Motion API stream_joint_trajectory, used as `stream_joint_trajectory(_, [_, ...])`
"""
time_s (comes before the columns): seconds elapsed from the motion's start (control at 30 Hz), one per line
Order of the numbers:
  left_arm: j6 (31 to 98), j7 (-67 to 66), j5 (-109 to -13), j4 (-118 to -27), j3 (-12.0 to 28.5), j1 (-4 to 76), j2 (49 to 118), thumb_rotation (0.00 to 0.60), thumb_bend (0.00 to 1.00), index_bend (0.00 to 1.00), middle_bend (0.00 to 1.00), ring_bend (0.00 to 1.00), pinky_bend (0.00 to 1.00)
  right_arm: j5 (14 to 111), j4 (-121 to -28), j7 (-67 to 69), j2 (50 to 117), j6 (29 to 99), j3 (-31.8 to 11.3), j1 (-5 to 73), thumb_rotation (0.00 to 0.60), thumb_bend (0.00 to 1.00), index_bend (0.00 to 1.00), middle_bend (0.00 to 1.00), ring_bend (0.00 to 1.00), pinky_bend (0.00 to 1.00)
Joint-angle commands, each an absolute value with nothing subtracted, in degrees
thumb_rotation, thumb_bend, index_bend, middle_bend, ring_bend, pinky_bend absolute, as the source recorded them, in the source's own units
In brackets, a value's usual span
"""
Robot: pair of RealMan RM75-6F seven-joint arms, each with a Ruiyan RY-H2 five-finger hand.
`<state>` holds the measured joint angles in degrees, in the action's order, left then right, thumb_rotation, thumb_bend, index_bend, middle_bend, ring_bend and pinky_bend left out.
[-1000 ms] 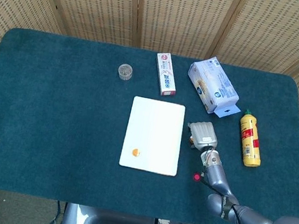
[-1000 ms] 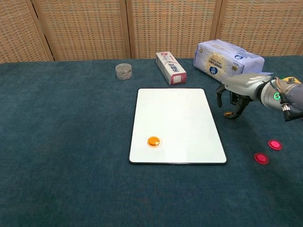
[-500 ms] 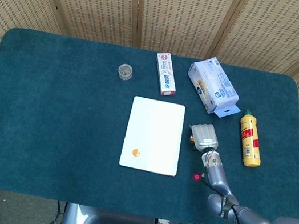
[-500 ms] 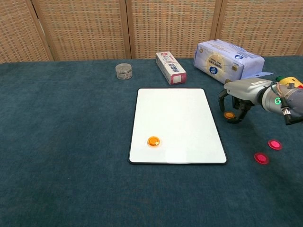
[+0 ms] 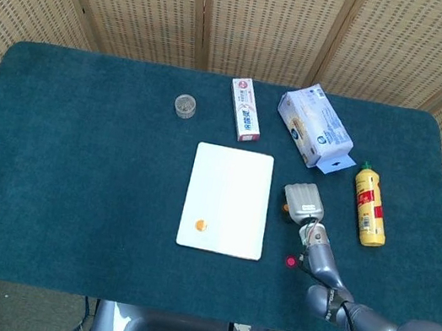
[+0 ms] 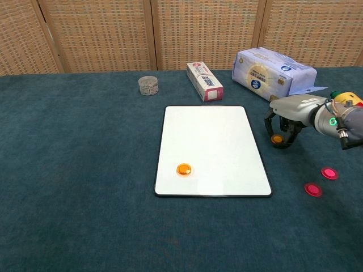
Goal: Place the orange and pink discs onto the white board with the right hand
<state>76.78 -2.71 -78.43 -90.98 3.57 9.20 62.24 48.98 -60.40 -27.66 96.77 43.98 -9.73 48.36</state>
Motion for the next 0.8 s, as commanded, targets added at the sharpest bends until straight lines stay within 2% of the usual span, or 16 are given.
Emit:
stream_joint_trajectory(0.03, [76.8, -2.7, -78.4, -91.0, 3.6, 9.2, 62.2, 0.6, 0.0, 0.0, 0.0, 0.0, 0.0, 48.9, -60.3, -27.7, 96.7, 43.9, -9.8, 48.4, 0.6, 0.34, 0.52, 0.97, 0.95, 1.0])
stream_joint_trajectory(0.43, [76.8, -2.8, -78.4, -91.0, 3.5, 9.2, 62.2, 0.6, 0.0, 0.0, 0.0, 0.0, 0.0, 50.4, -63.4, -27.2, 94.8, 45.2, -10.5, 48.2, 0.6, 0.35, 0.52, 0.97, 0.95, 1.0])
stream_joint_trajectory(0.7, [76.7, -2.9, -78.5, -91.0, 3.5, 9.3, 62.3, 0.6, 0.0, 0.0, 0.0, 0.0, 0.0, 56.5, -83.4, -27.9, 88.6, 49.3, -10.1, 48.2, 0.6, 0.36, 0.52, 0.97, 0.95, 1.0])
stream_joint_trajectory(0.8, [76.9, -3.1, -78.7, -91.0, 3.4, 9.2, 62.4, 0.6, 0.0, 0.0, 0.0, 0.0, 0.0, 57.8, -87.1, -30.2, 88.5, 50.6, -9.2, 48.5, 0.6, 0.36, 0.52, 0.97, 0.95, 1.0])
